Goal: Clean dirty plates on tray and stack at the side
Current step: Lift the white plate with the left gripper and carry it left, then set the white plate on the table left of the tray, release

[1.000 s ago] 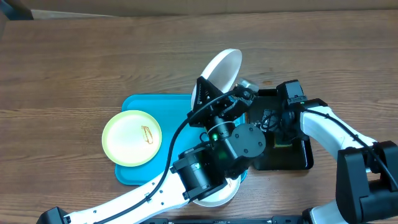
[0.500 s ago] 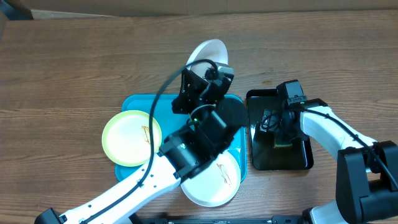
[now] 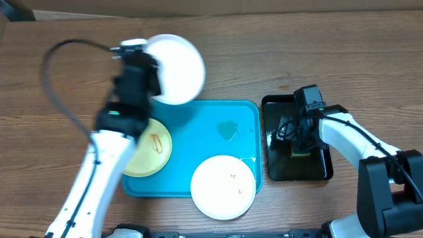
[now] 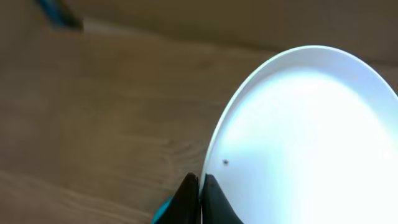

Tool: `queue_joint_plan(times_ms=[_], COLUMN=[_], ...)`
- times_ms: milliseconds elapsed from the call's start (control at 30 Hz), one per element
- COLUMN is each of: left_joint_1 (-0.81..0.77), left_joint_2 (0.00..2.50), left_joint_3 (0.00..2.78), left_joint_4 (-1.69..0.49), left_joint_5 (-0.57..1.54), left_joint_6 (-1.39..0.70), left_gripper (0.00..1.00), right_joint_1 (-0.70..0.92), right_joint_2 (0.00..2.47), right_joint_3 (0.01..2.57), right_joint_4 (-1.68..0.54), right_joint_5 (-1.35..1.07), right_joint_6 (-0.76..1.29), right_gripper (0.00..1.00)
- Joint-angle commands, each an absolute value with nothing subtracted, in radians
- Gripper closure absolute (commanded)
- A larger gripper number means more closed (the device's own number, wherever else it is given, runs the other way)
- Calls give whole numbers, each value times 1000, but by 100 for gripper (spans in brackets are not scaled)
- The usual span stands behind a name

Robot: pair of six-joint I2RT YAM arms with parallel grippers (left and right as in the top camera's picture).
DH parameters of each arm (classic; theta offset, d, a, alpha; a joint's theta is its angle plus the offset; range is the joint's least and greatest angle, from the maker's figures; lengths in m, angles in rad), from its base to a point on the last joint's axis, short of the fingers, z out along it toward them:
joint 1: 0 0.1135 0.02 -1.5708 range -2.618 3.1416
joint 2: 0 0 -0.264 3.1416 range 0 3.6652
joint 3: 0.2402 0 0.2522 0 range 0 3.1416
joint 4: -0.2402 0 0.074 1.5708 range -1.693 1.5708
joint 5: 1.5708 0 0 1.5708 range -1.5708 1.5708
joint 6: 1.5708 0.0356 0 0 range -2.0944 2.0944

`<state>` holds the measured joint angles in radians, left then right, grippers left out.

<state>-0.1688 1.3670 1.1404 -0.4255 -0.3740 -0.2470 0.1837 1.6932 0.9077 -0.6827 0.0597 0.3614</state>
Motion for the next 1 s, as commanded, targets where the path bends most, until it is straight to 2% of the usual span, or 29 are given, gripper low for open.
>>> queue_joint_plan(times_ms=[0, 167, 333, 500, 867, 900, 967], left_joint_1=[73, 405, 601, 662, 662, 662, 662], left_joint_2=[1353, 1390, 1478, 1615, 1835, 1838, 1834], left_joint_3=[1149, 1149, 1149, 1149, 1149, 1149, 1150], left_joint_4=[-450, -515, -521, -488, -381, -379, -389], left_joint_5=[-50, -25, -23, -25, -26, -25, -2], left_joint_6=[-380, -386, -400, -401, -400, -400, -397], left_gripper=[96, 96, 96, 96, 96, 84, 47], right_joint_1=[180, 180, 180, 180, 180, 180, 180], right_joint_2=[1695, 1695, 1695, 1695, 1695, 1695, 1695], right_joint_3=[889, 889, 889, 889, 889, 889, 889], right_joint_4=[-685, -685, -685, -685, -685, -685, -685], right_joint_5=[44, 44, 44, 44, 44, 44, 44], right_joint_6=[364, 364, 364, 364, 364, 364, 364], right_gripper=[0, 0, 0, 0, 0, 0, 0])
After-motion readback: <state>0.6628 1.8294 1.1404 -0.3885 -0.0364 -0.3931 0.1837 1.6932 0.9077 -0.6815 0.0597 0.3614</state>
